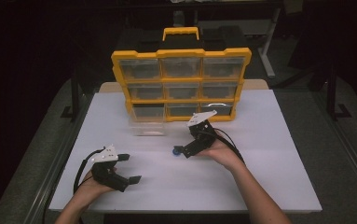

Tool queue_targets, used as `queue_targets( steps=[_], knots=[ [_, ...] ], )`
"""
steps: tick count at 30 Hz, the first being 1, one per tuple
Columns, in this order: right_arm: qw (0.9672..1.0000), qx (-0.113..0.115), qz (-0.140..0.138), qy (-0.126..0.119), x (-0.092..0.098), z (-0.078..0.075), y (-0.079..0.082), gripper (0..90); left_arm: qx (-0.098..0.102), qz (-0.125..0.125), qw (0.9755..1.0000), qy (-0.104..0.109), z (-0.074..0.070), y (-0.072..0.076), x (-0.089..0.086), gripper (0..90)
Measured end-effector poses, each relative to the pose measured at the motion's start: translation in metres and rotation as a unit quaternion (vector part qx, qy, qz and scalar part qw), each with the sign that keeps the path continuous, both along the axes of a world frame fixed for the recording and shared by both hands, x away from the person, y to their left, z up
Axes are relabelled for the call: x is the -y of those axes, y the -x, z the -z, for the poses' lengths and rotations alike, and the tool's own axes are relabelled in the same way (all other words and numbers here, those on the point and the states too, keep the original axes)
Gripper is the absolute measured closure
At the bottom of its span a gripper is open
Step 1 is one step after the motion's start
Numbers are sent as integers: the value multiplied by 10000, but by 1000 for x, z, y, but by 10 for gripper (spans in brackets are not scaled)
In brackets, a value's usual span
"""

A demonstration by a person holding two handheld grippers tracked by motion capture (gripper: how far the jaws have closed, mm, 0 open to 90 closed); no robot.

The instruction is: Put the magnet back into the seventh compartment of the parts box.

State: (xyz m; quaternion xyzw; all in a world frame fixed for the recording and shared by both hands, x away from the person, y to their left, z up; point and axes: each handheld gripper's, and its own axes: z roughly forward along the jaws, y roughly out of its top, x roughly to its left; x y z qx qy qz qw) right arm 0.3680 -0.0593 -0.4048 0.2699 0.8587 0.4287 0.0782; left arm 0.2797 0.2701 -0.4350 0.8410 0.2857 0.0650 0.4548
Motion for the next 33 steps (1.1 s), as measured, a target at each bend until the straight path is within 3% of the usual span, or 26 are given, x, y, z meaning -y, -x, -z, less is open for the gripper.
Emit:
queue_targets(
  steps=[15,22,23,33],
  knots=[
    [10000,-77,-22,19,-9,0,-5,0,44,7,10000,-4,0,-1,0,5],
    [9999,-45,-83,50,-15,2,-9,0,0,76,10000,-12,0,-1,2,6],
    [9998,68,-122,149,-15,3,-12,0,8,70,10000,-10,0,-1,2,5],
    [9997,32,-171,177,-24,9,-16,0,92,53,9999,28,1,0,4,6]
  ],
)
